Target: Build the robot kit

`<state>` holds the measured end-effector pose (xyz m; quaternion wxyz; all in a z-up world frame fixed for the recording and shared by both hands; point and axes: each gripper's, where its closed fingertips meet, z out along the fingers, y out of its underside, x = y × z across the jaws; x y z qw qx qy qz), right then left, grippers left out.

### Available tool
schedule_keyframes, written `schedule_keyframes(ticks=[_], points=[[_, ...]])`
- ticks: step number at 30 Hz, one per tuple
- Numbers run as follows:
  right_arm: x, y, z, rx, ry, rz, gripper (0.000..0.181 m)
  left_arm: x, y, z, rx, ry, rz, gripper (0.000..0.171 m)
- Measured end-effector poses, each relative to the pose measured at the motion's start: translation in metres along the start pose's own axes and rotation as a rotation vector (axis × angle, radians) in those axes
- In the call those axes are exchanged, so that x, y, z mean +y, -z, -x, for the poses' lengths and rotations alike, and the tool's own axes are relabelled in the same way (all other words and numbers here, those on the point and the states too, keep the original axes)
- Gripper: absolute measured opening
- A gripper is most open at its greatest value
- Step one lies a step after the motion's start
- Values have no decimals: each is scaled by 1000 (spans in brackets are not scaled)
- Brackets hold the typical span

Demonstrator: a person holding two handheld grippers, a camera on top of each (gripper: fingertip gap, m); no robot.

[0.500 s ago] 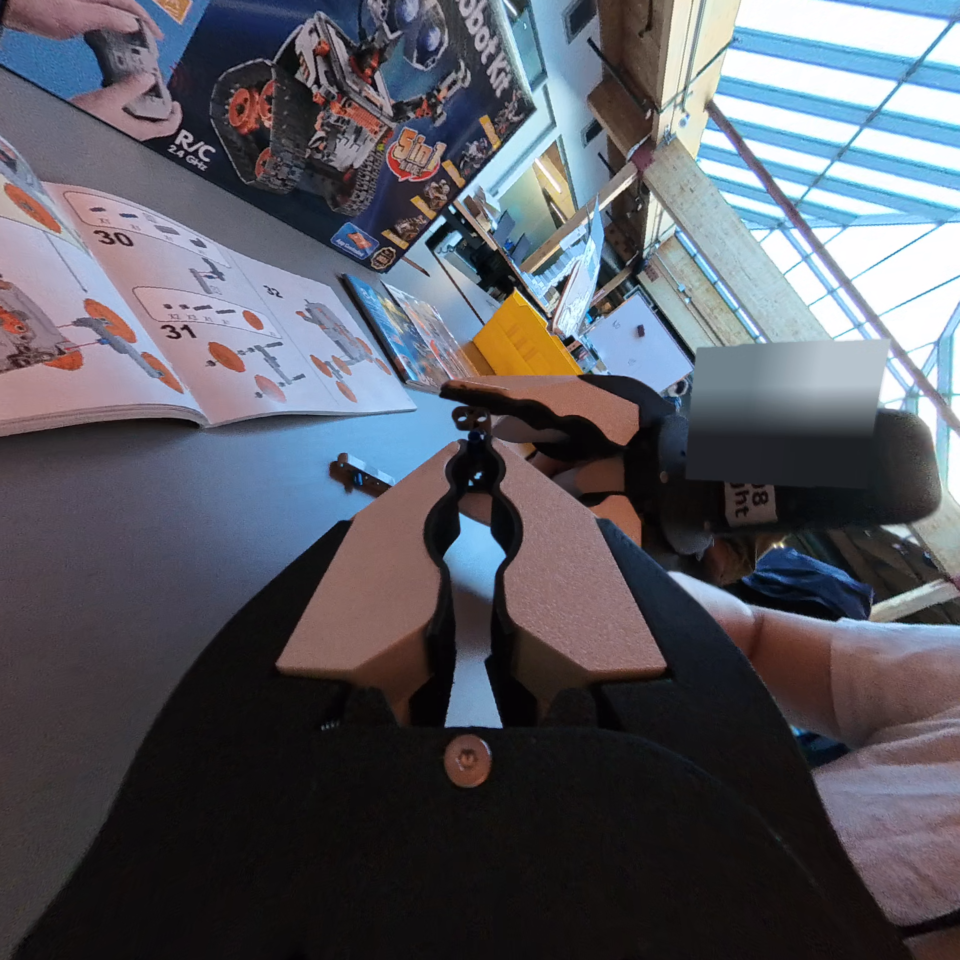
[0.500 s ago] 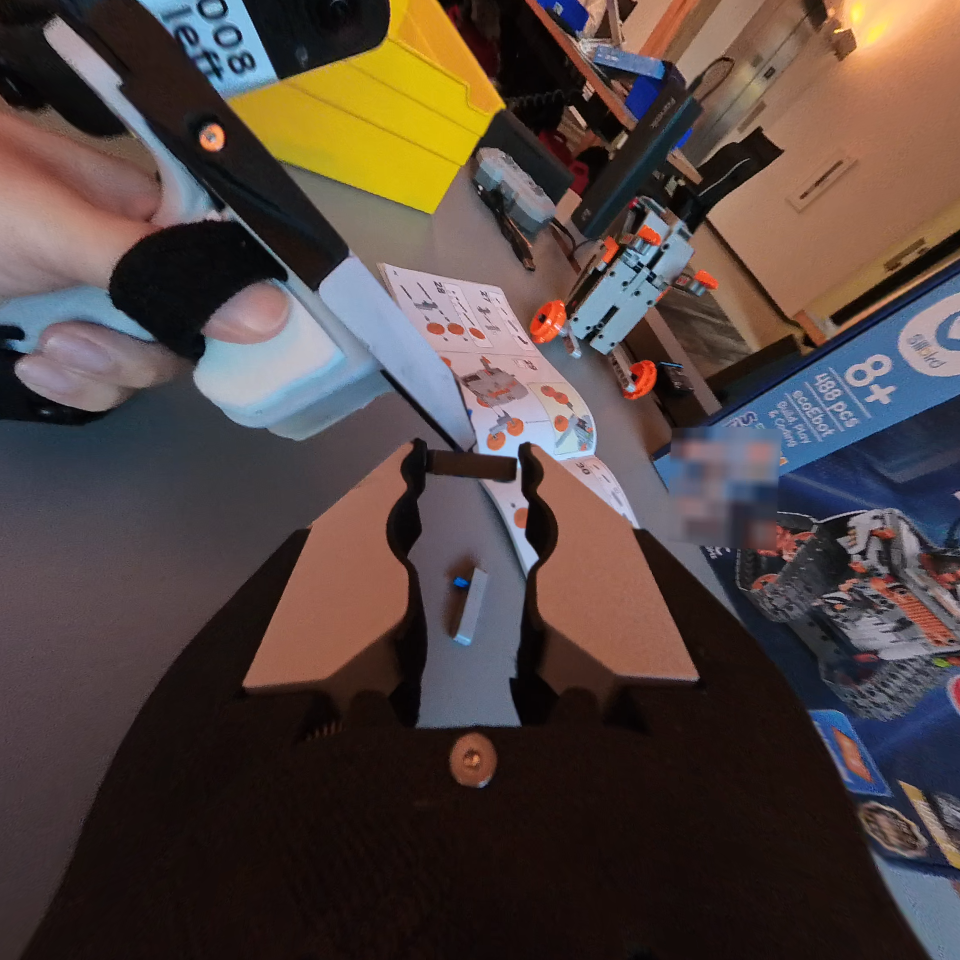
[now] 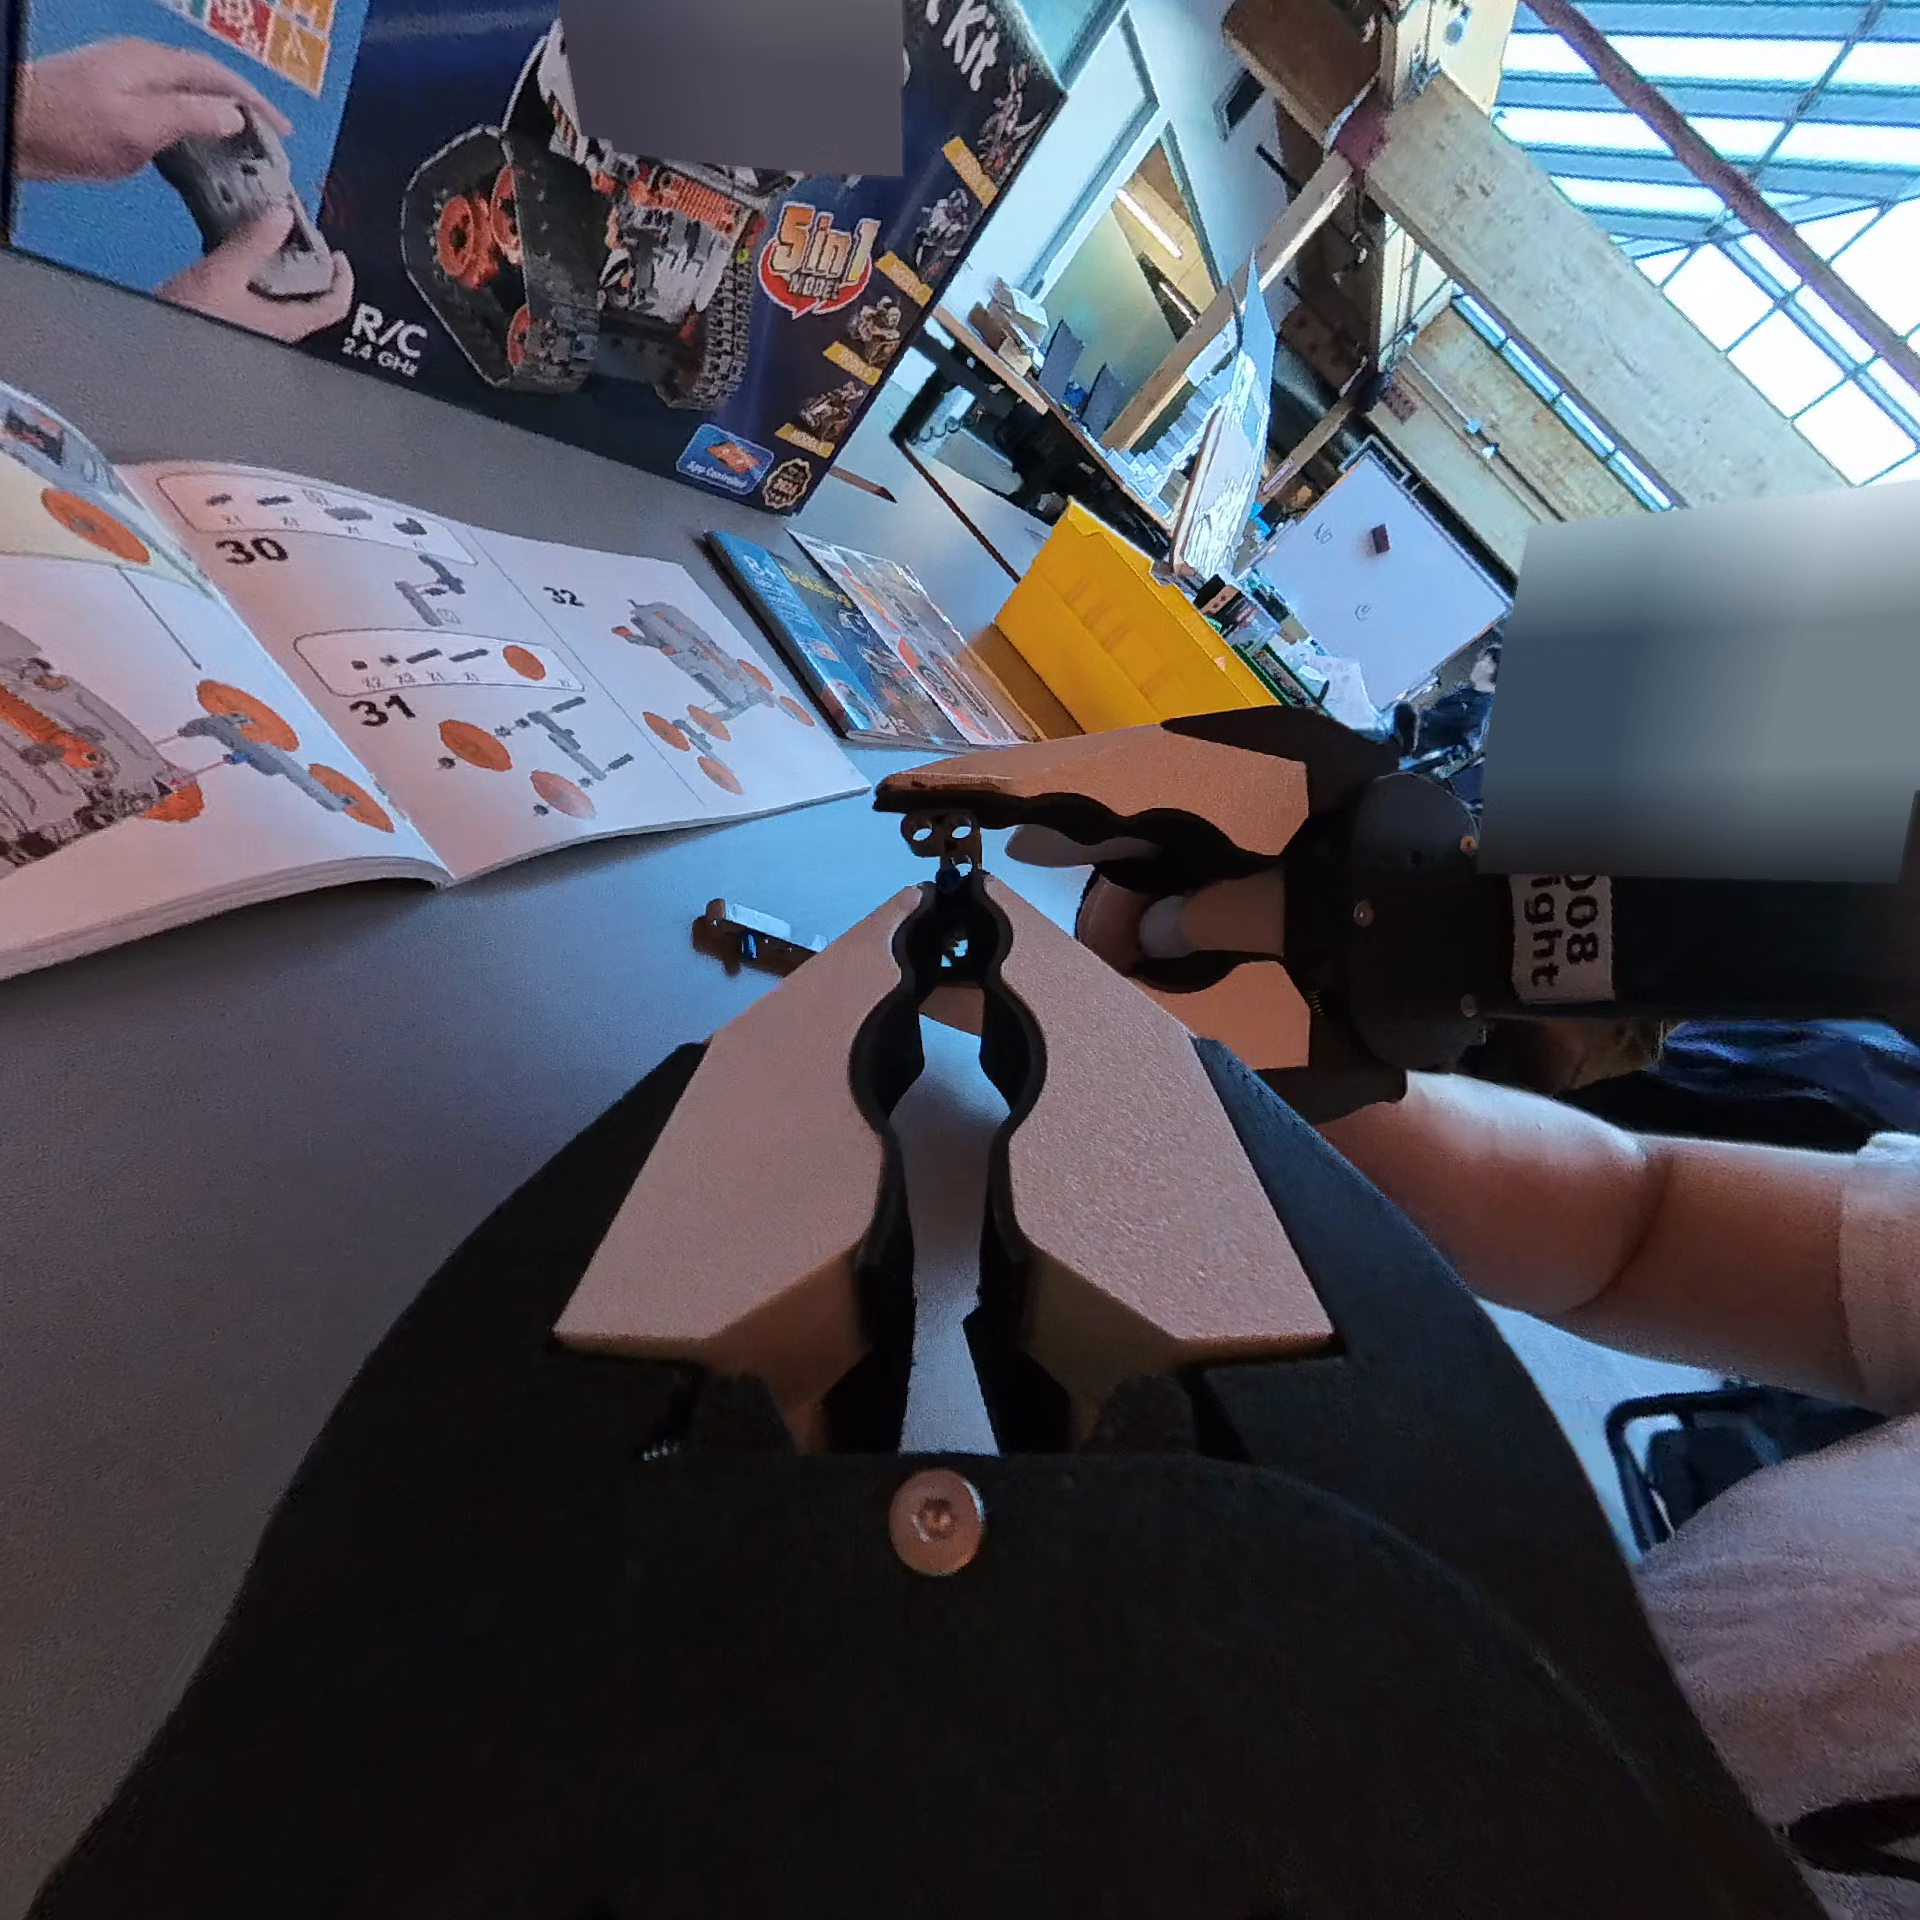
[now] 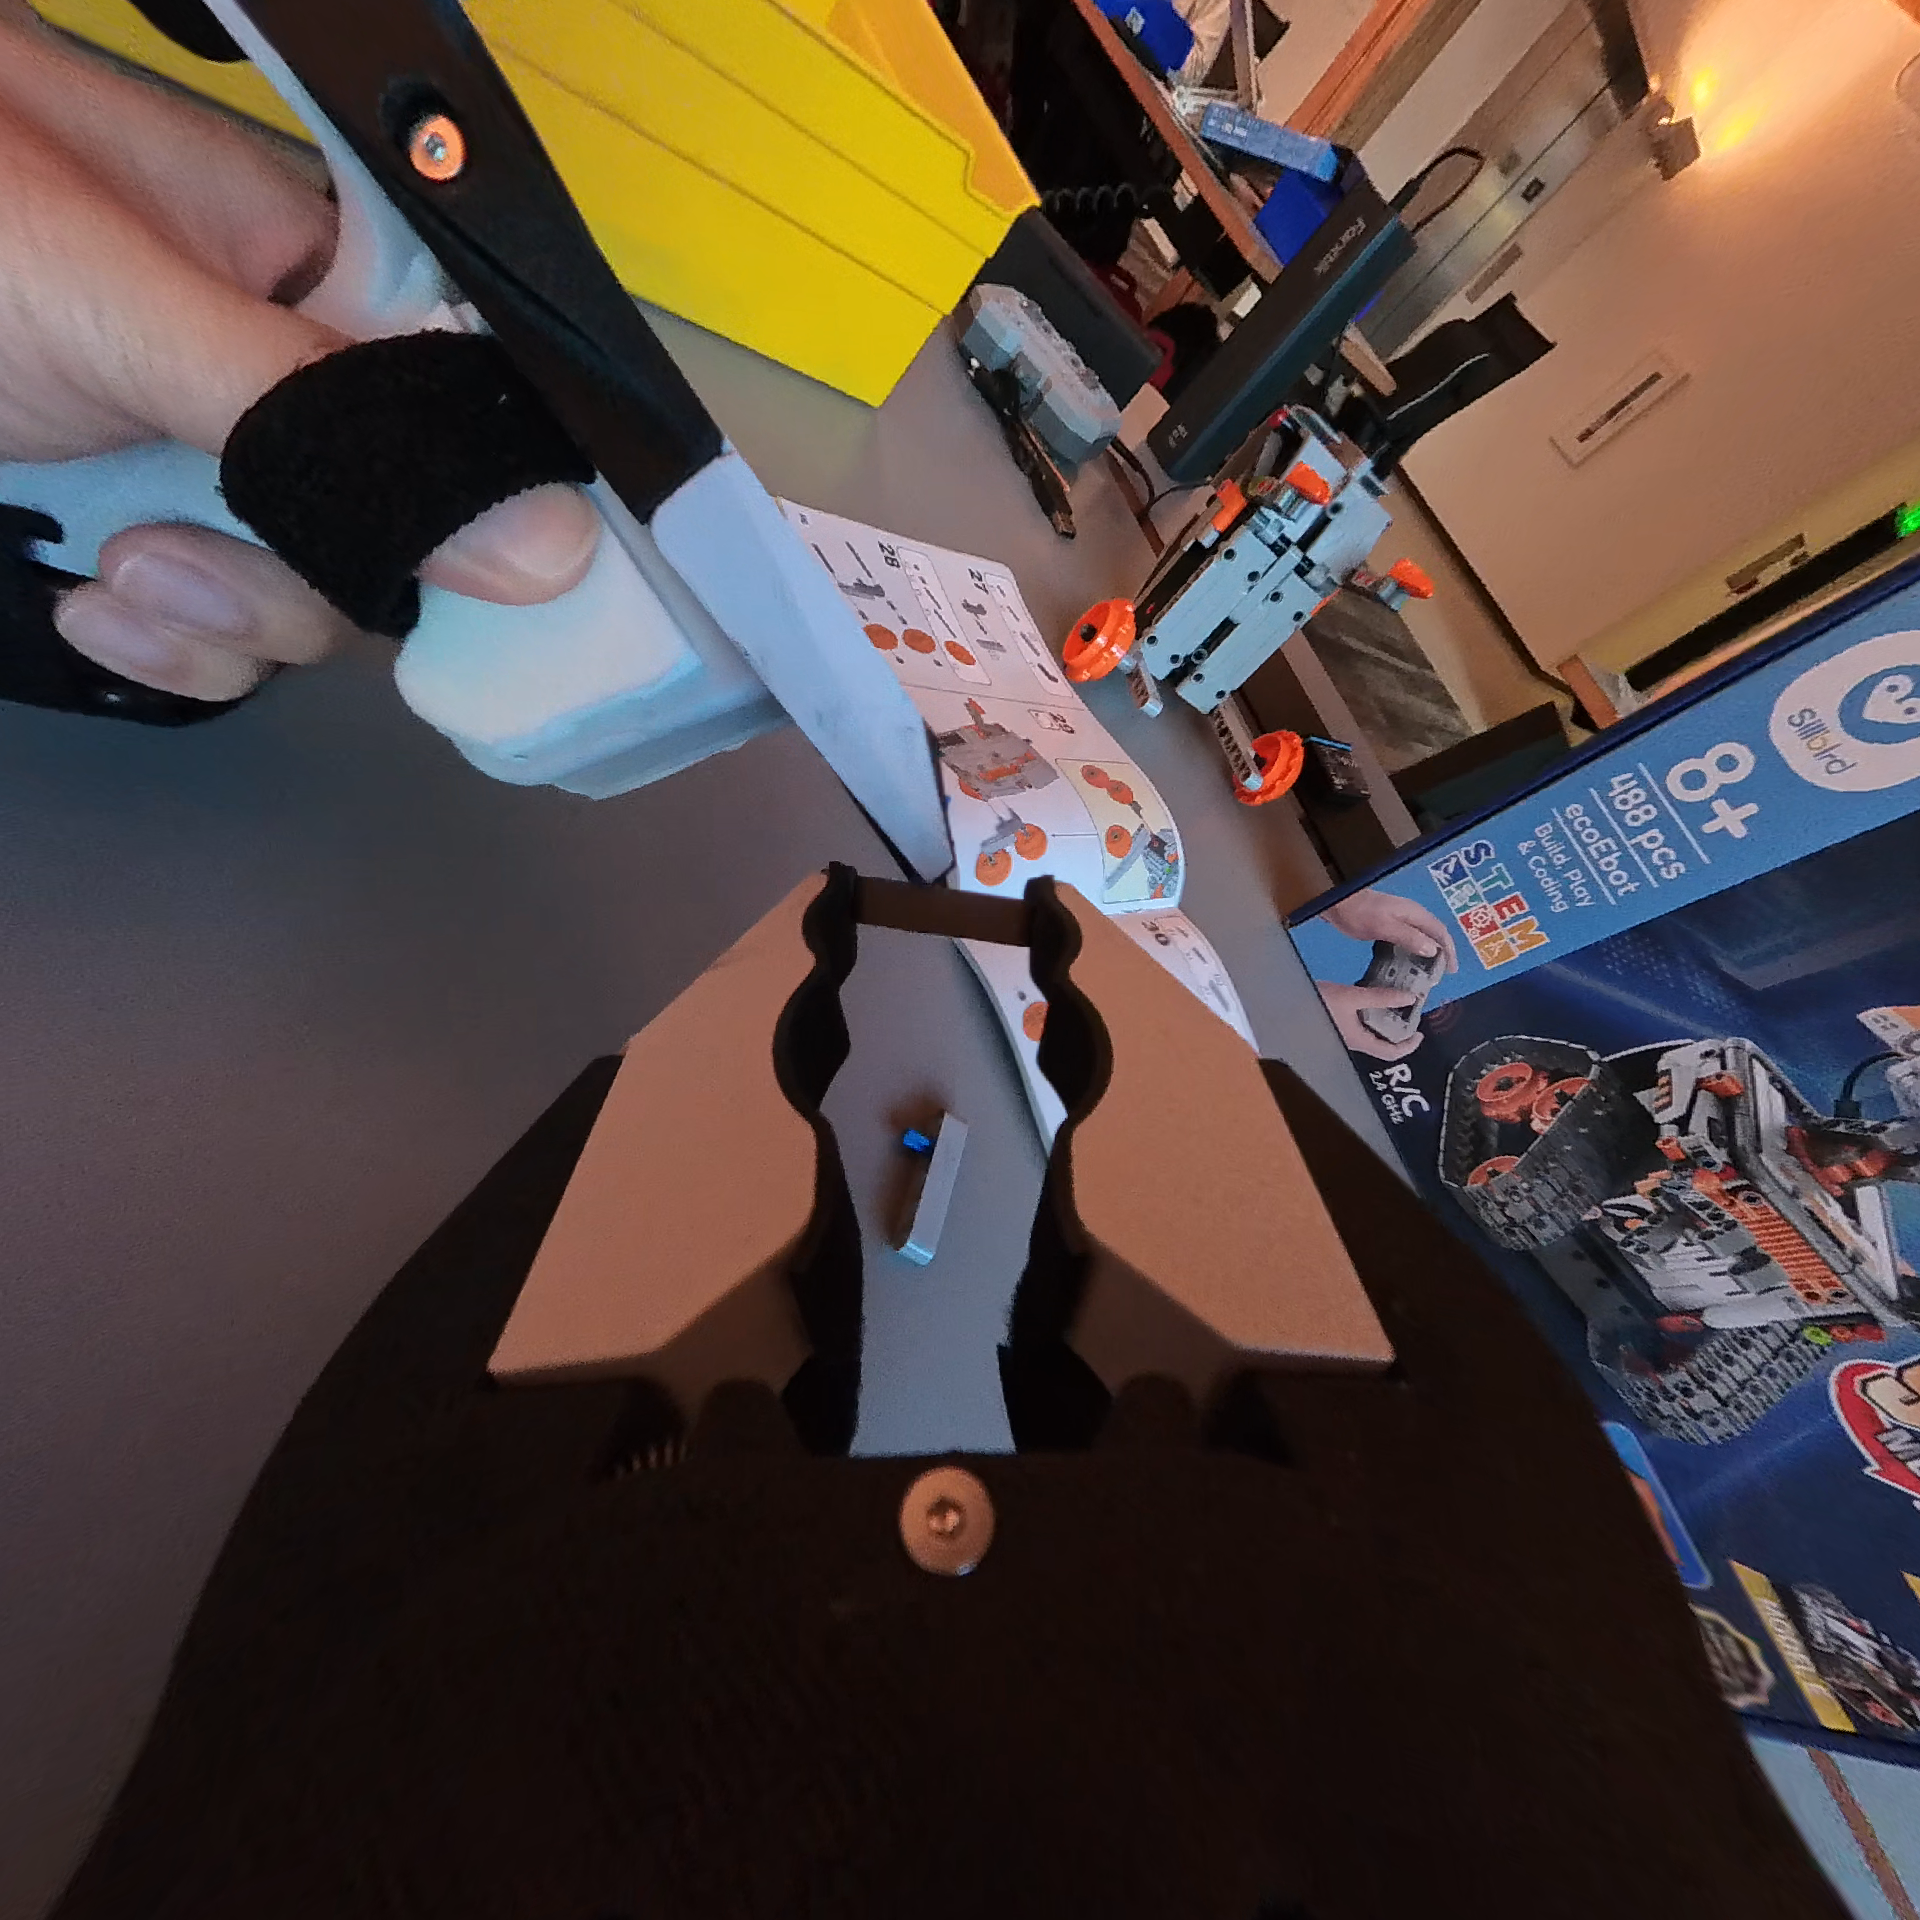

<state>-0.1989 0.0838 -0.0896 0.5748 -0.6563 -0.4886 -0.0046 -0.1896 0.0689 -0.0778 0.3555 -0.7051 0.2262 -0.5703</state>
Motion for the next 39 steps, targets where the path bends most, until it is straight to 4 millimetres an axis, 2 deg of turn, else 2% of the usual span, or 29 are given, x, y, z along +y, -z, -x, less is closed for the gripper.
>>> schedule_keyframes(ticks=[6,10,12,14,15,16,21,24,27,30,34,39], points=[[1,4,3,-16,18,2,34,4,1,-4,40,18,31,0],[-4,4,-3,6,34,-51,34,-1,-2,-4,54,14,12,0],[-9,2,-6,34,78,-54,48,0,-4,-3,47,34,3,1],[-14,3,-4,31,98,-55,43,5,-8,-4,64,85,11,1],[-12,2,-3,35,116,-43,32,2,-7,-4,69,108,-12,1],[-10,1,4,-2,138,-23,15,0,-5,-3,66,117,-26,1],[-1,-9,4,1,137,71,11,2,-4,8,-74,-18,-6,1],[15,-20,19,-76,-6,138,11,16,-3,25,-187,-54,102,1],[24,-27,36,-108,-42,141,10,34,3,38,-222,8,210,0],[26,-30,50,-151,-53,127,10,46,11,43,-266,-27,288,0],[28,-29,55,-106,51,142,10,51,15,43,-288,-69,304,0],[26,-27,57,-95,86,119,10,53,18,41,-287,-104,304,0]])
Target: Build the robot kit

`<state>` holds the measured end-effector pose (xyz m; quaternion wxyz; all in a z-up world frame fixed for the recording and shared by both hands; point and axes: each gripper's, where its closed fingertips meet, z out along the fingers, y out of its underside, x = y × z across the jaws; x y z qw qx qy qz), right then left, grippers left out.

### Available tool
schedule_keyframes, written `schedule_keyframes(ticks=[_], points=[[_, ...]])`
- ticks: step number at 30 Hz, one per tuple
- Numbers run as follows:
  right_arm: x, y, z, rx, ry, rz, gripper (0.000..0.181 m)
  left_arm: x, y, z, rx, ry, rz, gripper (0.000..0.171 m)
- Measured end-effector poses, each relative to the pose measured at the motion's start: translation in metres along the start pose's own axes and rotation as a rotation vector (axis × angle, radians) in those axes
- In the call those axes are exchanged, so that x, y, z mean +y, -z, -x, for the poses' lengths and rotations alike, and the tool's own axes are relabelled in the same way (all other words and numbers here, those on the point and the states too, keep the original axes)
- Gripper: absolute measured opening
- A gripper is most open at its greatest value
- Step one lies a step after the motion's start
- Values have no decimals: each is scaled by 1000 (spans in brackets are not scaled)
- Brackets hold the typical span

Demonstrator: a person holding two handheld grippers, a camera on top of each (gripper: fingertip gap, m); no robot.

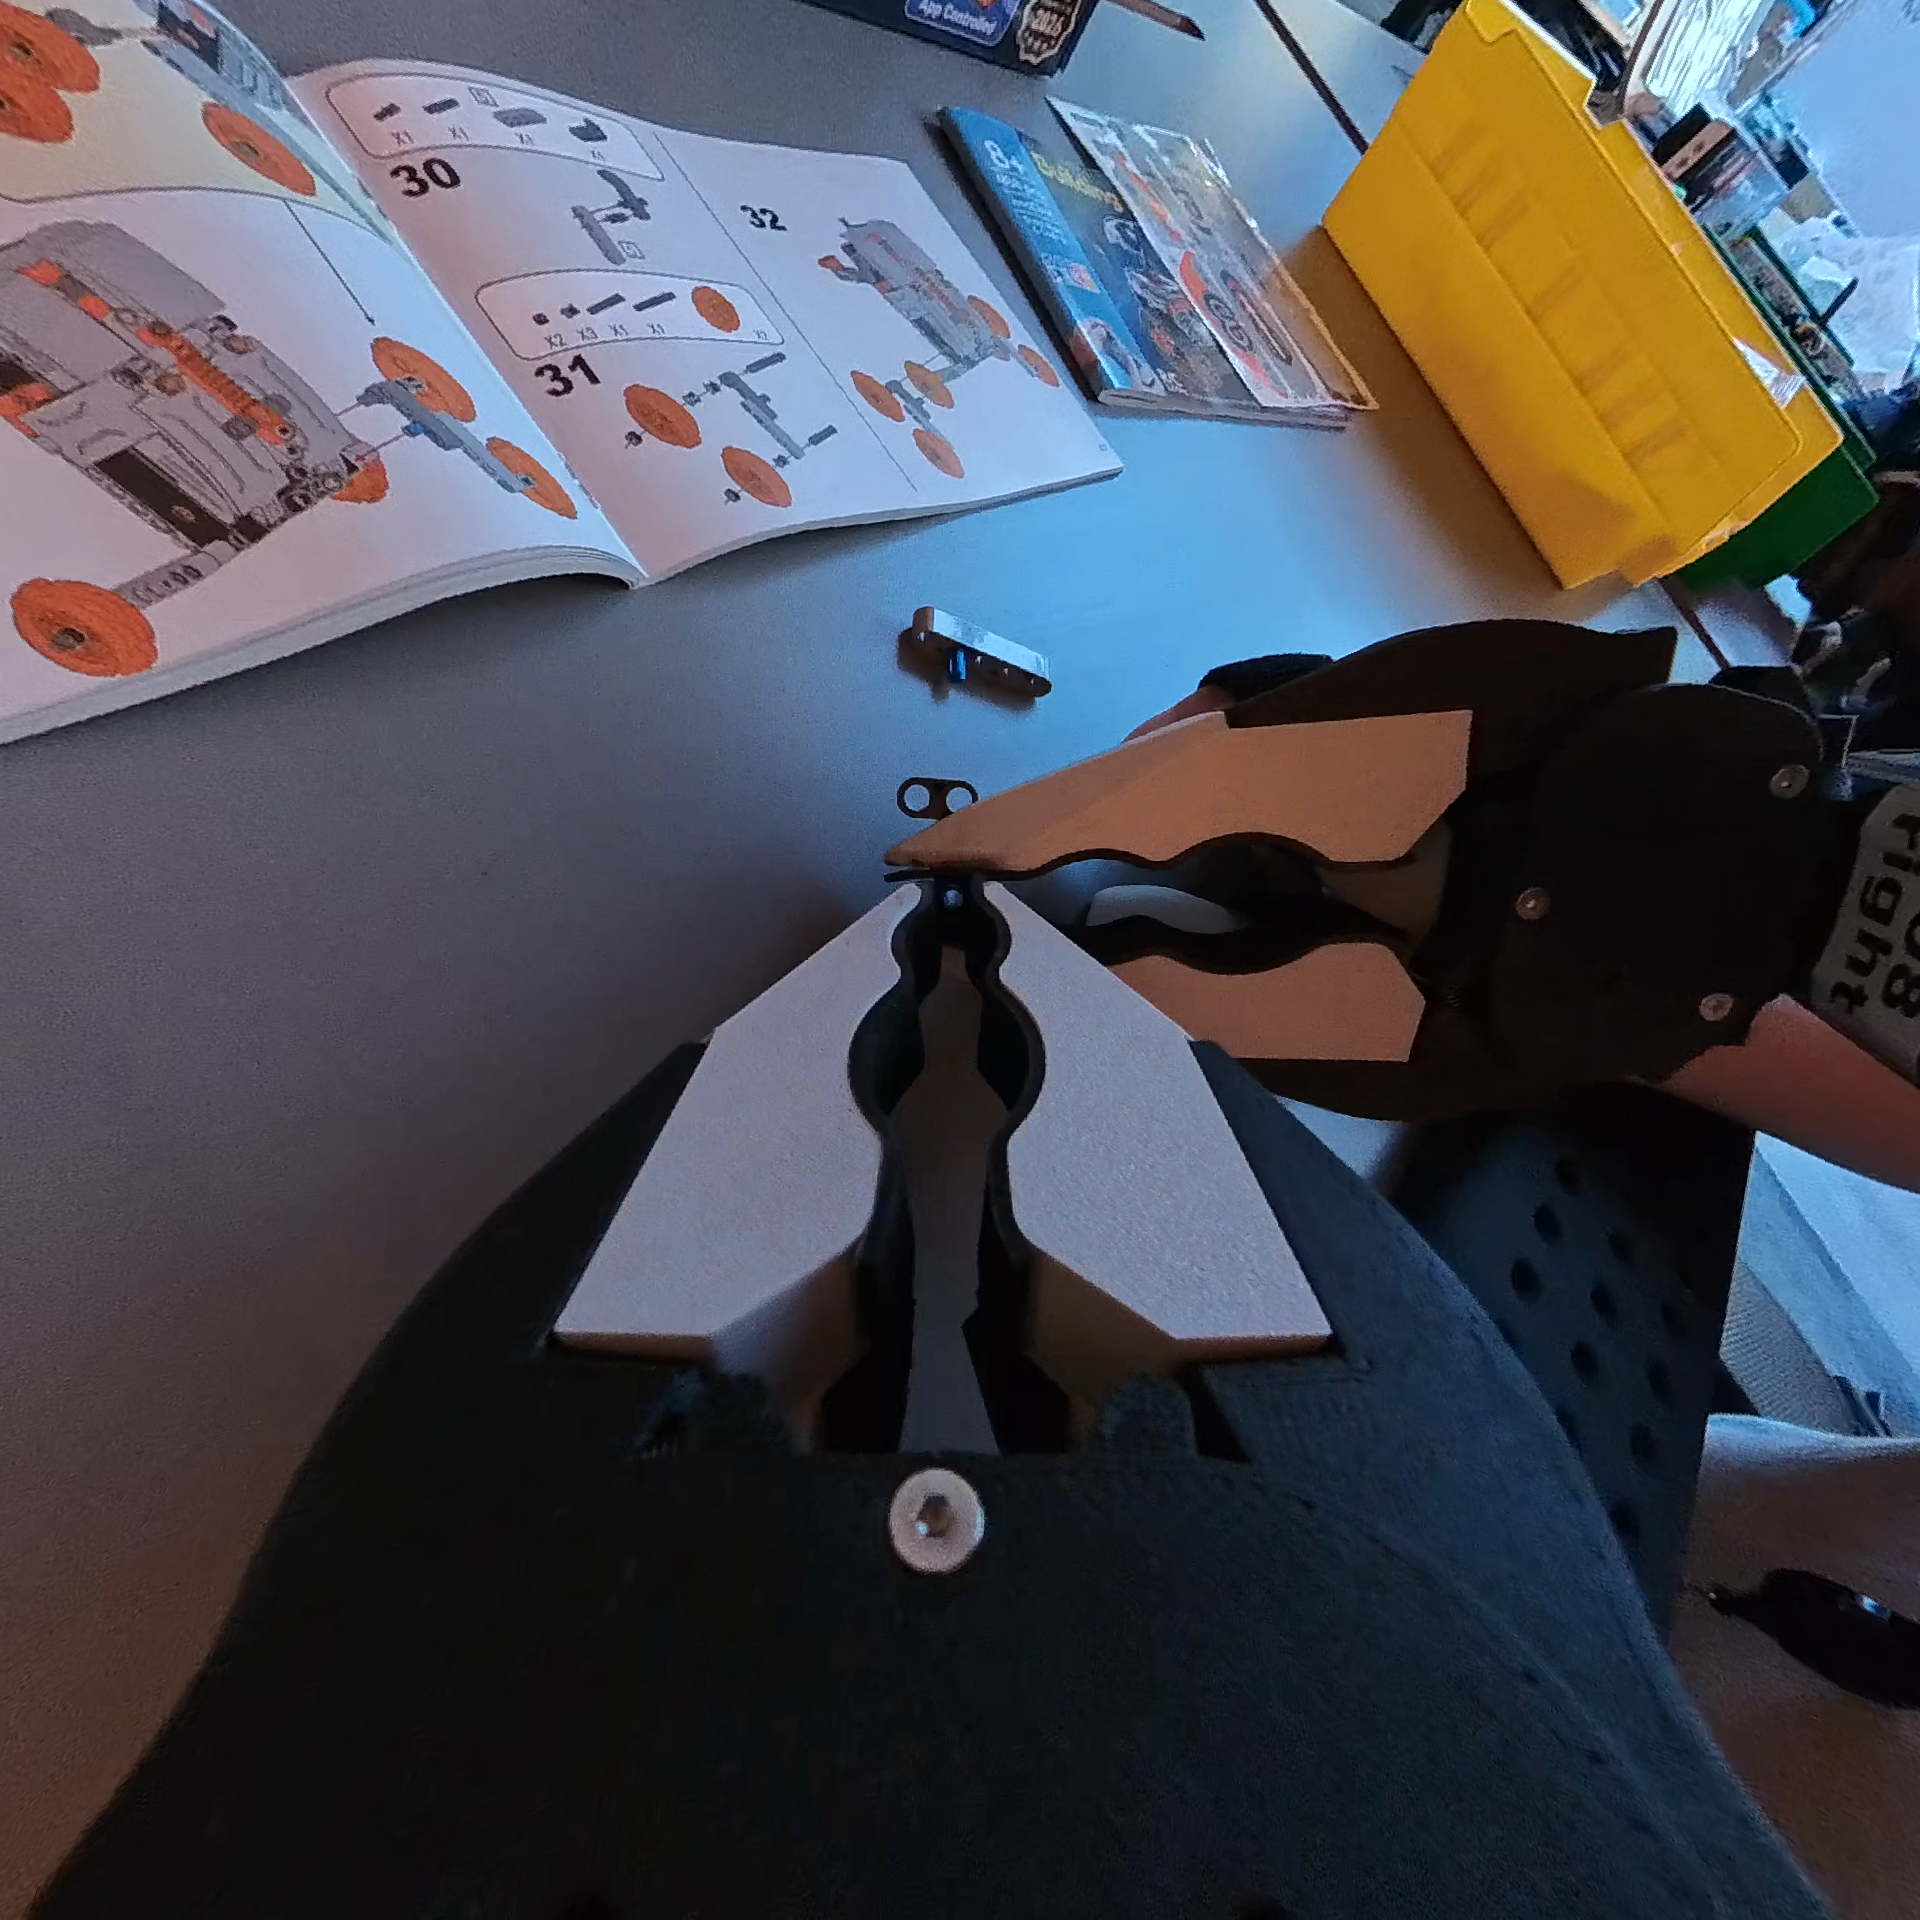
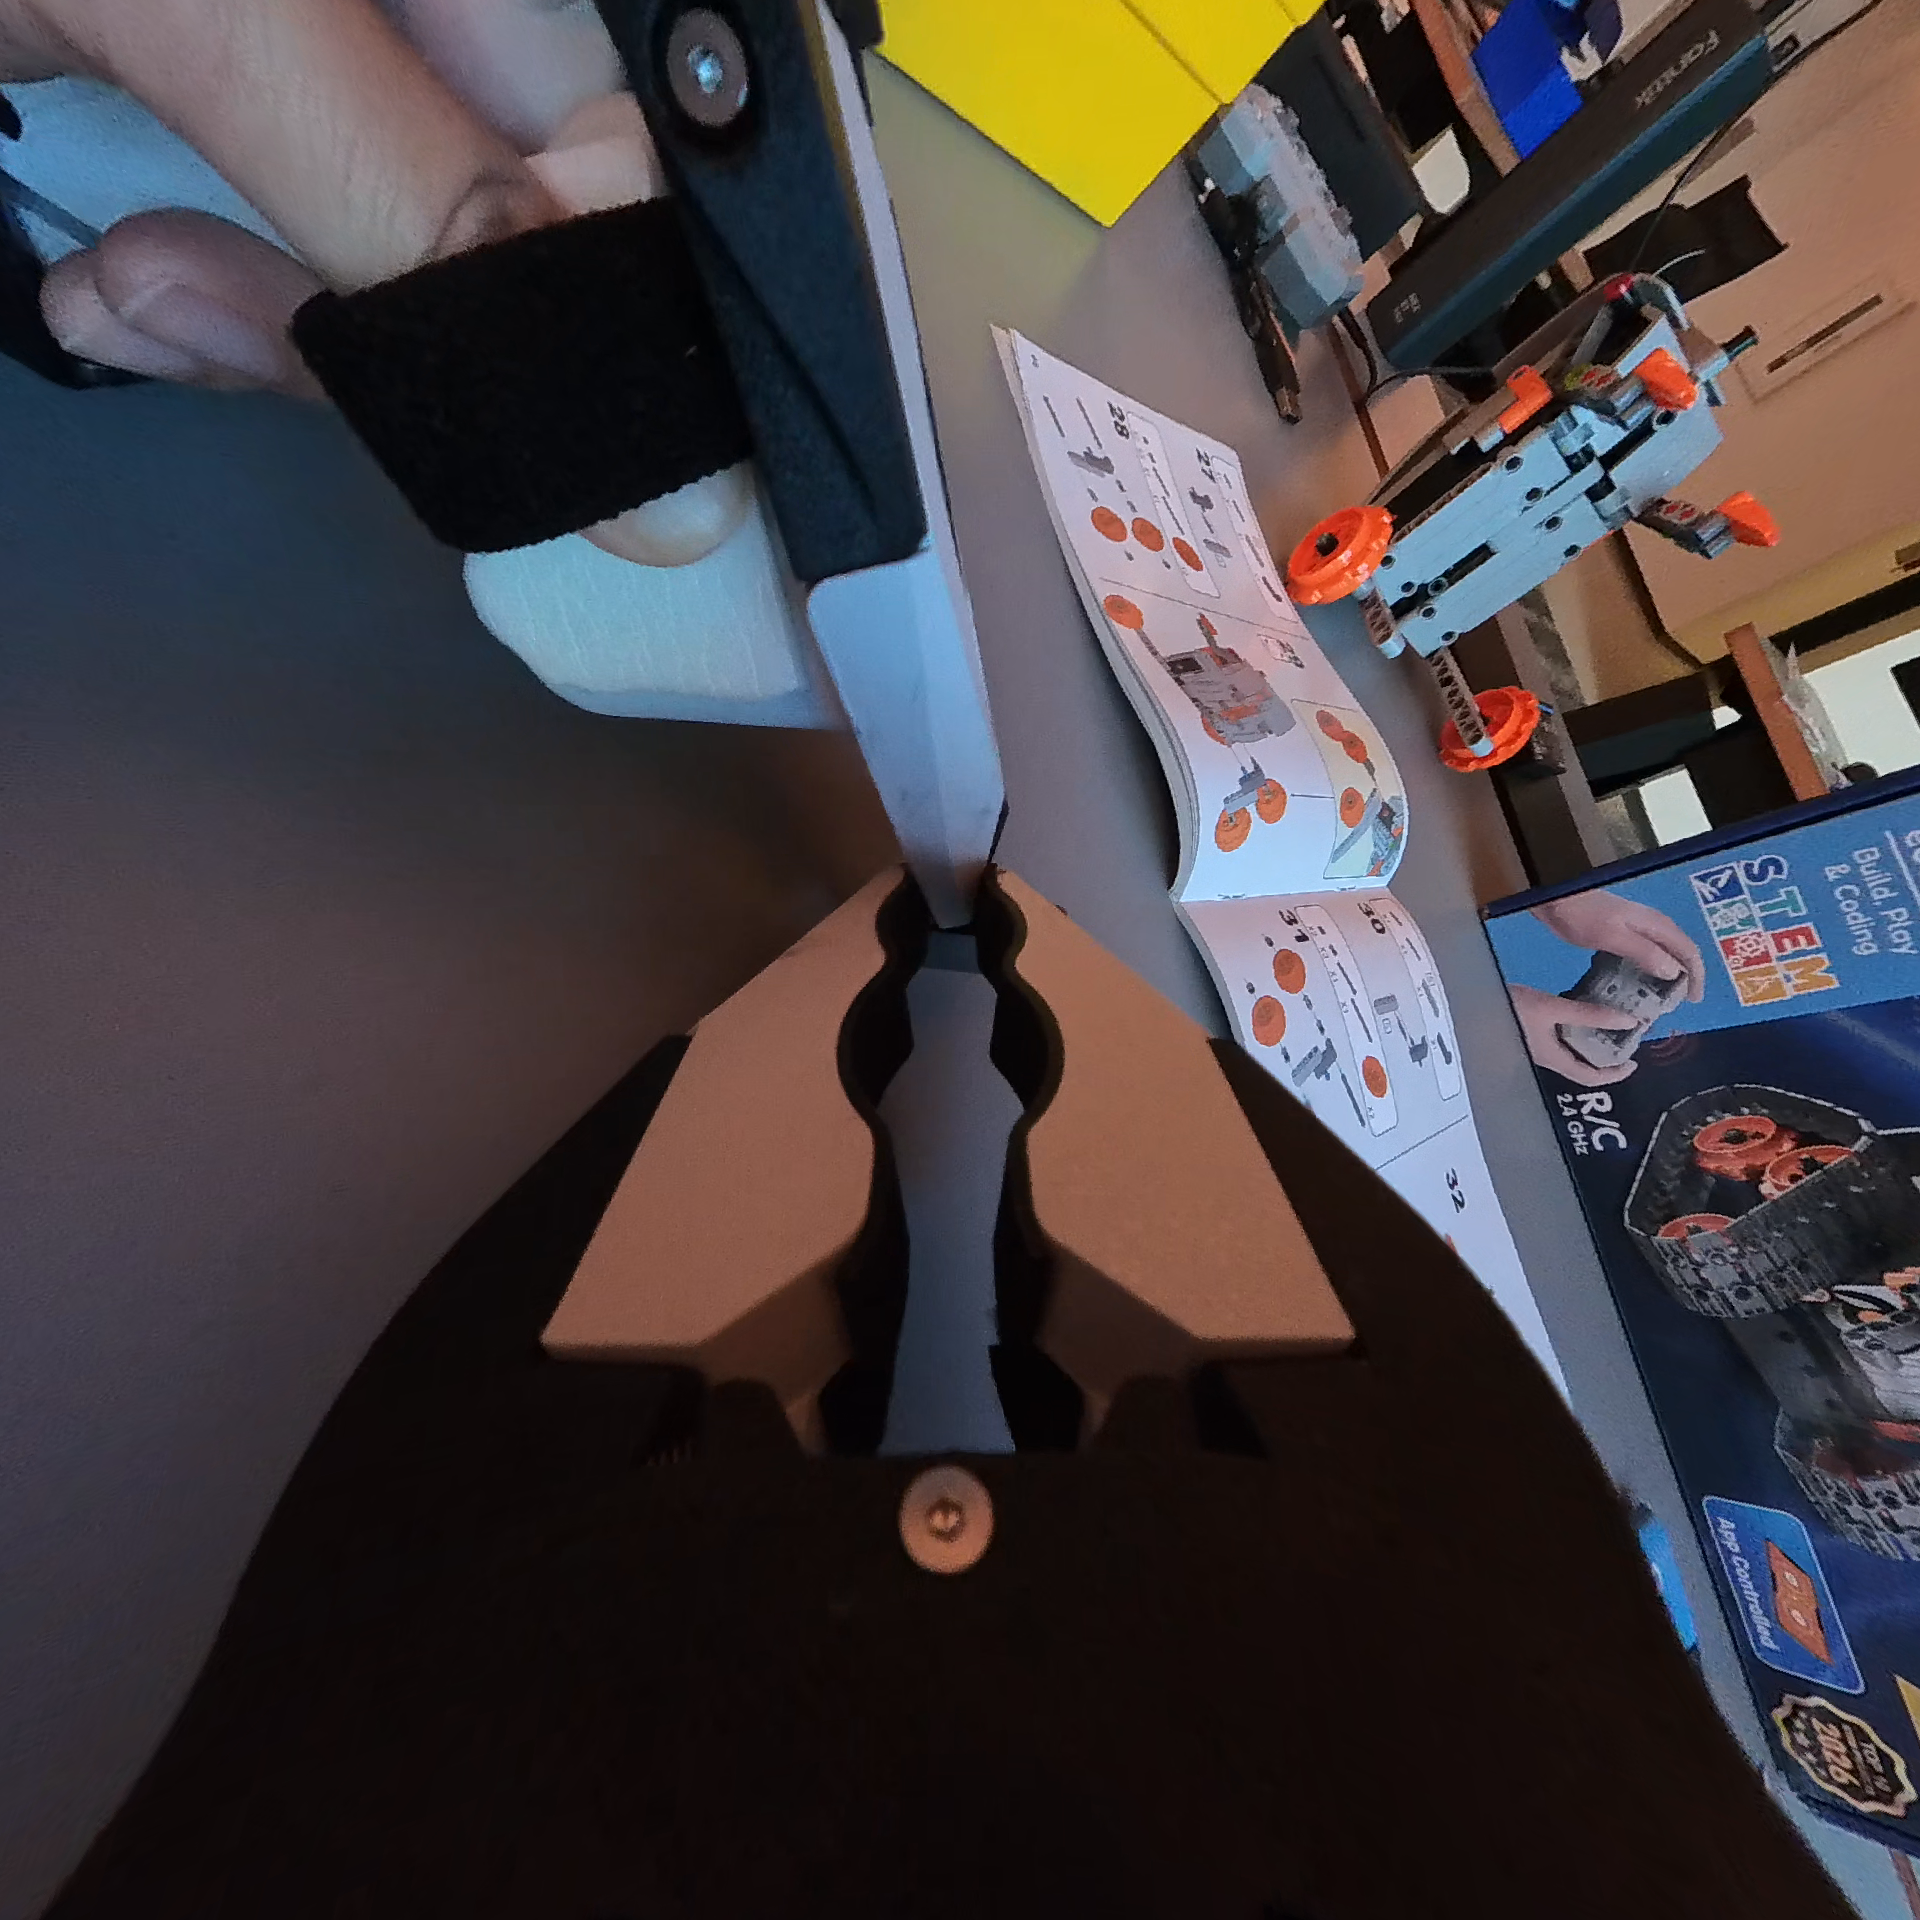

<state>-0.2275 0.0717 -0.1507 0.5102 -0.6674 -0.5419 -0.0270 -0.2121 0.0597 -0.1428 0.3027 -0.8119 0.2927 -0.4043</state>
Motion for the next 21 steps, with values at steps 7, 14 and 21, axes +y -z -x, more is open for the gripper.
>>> schedule_keyframes(ticks=[7,14,21], points=[[1,2,3,-26,-1,-5,10,2,1,-1,30,17,8,0],[-8,10,-6,-4,3,-68,10,-5,5,-5,44,-46,-32,0],[-53,70,-54,-431,-838,-543,33,-70,65,-20,452,211,-531,1]])
